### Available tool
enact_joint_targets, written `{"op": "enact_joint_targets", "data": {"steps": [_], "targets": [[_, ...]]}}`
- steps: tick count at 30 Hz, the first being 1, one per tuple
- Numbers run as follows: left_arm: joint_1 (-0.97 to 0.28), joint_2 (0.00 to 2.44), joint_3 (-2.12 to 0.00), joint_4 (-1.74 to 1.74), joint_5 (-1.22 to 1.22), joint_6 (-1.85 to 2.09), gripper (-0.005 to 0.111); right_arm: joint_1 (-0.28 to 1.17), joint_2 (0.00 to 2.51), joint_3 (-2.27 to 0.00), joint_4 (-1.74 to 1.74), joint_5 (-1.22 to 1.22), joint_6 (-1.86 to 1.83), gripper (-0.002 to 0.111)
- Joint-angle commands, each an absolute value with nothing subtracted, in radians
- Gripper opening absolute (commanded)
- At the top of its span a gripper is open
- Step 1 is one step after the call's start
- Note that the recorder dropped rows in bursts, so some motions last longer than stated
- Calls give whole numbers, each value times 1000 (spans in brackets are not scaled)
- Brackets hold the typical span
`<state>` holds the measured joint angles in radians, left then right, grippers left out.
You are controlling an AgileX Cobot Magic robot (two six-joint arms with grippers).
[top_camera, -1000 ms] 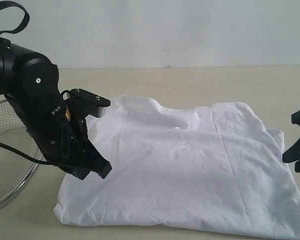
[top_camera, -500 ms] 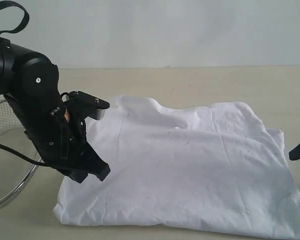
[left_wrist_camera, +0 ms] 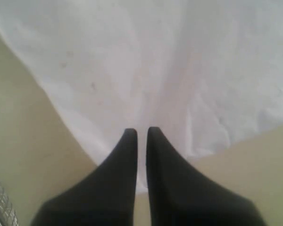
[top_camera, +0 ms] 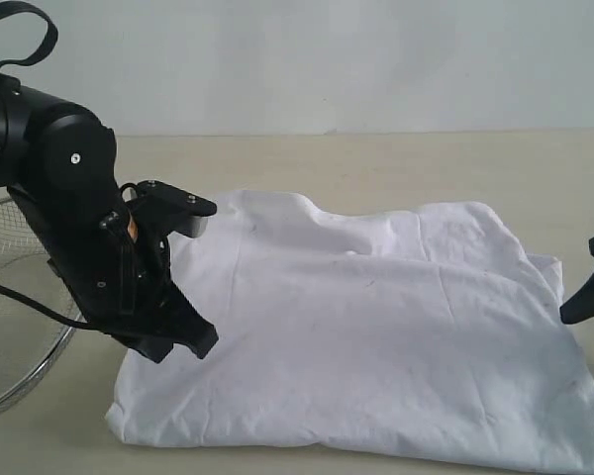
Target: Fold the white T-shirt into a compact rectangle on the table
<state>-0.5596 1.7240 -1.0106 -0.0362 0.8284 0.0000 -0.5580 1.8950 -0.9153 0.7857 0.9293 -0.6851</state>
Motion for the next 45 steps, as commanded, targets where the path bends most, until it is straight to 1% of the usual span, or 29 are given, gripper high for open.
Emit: {"op": "enact_joint_targets", "data": {"steps": [1, 16, 23, 34, 35, 37, 39, 41, 45], "targets": [[-568, 1716, -1017, -47, 838, 0, 5, -557, 1896, -872, 789, 864, -709, 51], [-568, 1716, -1017, -49, 835, 0, 5, -555, 1896, -866, 815, 879, -732, 51], [-568, 1716, -1017, -71, 827, 0, 5, -466, 1956, -862, 800, 881, -745, 51], [-568, 1716, -1017, -74, 807, 0, 5, -457, 1967, -862, 807, 885, -745, 51], [-568, 1716, -1017, -74, 807, 0, 5, -457, 1967, -862, 816, 885, -747, 50], [-568, 1716, -1017, -74, 807, 0, 5, -456, 1967, -862, 825, 889, -758, 44], [-568, 1716, -1017, -74, 807, 0, 5, -446, 1967, -862, 828, 891, -762, 33], [-568, 1716, -1017, -79, 807, 0, 5, -429, 1967, -862, 828, 889, -764, 25], [-568, 1716, -1017, -88, 809, 0, 5, -397, 1967, -862, 826, 876, -769, 24]]}}
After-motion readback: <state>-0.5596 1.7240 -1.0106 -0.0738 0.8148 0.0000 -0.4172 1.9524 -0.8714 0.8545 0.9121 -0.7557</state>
